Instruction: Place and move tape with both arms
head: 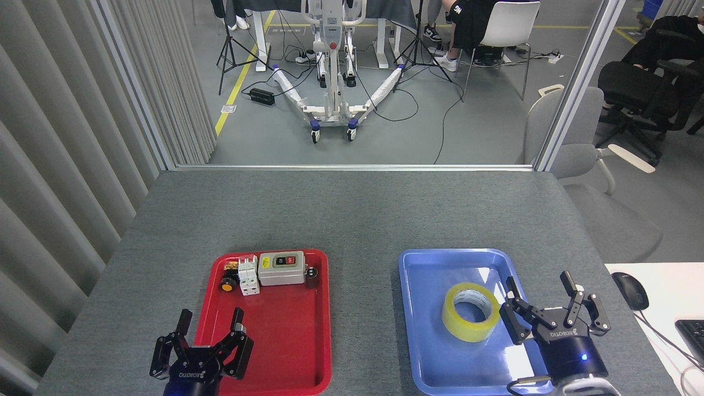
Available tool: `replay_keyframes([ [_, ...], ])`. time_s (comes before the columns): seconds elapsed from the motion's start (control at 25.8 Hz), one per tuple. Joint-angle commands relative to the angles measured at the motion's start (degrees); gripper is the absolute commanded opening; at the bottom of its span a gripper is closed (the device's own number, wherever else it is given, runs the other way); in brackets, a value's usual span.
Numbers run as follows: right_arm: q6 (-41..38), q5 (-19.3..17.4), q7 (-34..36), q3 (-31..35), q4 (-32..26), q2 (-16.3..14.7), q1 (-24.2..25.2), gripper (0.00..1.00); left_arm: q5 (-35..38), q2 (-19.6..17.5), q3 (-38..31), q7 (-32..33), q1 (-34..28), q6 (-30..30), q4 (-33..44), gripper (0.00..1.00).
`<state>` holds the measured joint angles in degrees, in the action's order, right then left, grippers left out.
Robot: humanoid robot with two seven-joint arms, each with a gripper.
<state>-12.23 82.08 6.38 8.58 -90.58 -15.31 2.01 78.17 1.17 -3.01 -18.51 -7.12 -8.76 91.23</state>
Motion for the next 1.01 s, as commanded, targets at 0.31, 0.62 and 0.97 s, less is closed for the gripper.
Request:
replay_keyframes([
  [0.31, 4.49, -2.45, -1.11, -0.05, -4.78, -1.83, 9.06, 0.99, -0.03, -1.61, -0.24, 0.14, 0.27, 0.23, -1.93, 1.0],
  [0.62, 3.88, -2.45, 0.39, -0.49, -4.78, -1.3, 9.85, 0.99, -0.12, -1.69, -0.24, 7.26, -1.49, 0.76, 1.15, 1.0],
  [0.97, 3.88, -2.63, 6.01, -0.32, -4.52, -0.69, 10.82, 0.99, -0.12, -1.08, 0.02, 7.35, -1.4, 0.32, 2.82, 1.0],
])
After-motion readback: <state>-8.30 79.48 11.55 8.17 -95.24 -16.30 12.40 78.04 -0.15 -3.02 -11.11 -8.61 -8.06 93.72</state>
